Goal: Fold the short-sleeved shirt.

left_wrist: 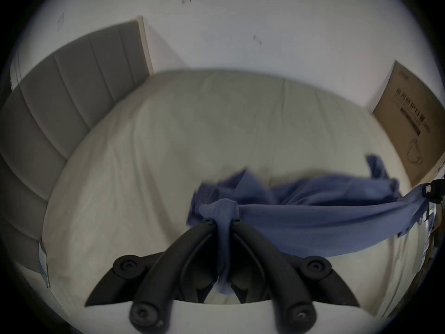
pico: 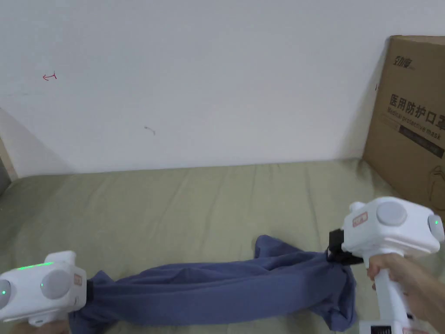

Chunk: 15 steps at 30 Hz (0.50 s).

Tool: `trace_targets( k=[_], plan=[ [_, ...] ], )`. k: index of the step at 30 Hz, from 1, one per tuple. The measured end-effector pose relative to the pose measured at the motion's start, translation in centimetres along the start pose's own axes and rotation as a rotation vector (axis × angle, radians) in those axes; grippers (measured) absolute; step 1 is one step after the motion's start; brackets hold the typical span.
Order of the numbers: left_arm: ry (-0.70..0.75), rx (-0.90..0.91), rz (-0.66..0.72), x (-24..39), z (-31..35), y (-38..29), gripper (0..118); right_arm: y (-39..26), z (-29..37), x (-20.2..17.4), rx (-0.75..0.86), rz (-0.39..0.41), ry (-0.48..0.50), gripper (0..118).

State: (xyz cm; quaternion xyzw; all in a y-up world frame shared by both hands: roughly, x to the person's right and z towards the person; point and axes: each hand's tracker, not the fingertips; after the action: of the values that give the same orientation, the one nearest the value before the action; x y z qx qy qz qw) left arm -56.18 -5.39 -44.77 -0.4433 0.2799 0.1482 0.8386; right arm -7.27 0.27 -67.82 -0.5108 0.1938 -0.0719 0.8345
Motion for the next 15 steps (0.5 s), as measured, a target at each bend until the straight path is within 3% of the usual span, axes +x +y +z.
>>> trace_targets(
  k=[3, 6, 15],
  plan=[
    [-0.013, -0.011, -0.007, -0.1, -0.3, -0.7, 3, -1.3, -1.2, 1.1, -0.044, 0.021, -0.036, 1],
    [-0.007, 0.02, -0.053, -0.4, 1.6, -0.4, 3, -2.0, 1.2, 1.9, 0.009, -0.025, 0.062, 1],
    [-0.072, 0.133, -0.053, -4.6, 13.5, -7.4, 3, -11.9, 10.6, 3.8, 0.057, 0.034, 0.096, 1]
  ],
)
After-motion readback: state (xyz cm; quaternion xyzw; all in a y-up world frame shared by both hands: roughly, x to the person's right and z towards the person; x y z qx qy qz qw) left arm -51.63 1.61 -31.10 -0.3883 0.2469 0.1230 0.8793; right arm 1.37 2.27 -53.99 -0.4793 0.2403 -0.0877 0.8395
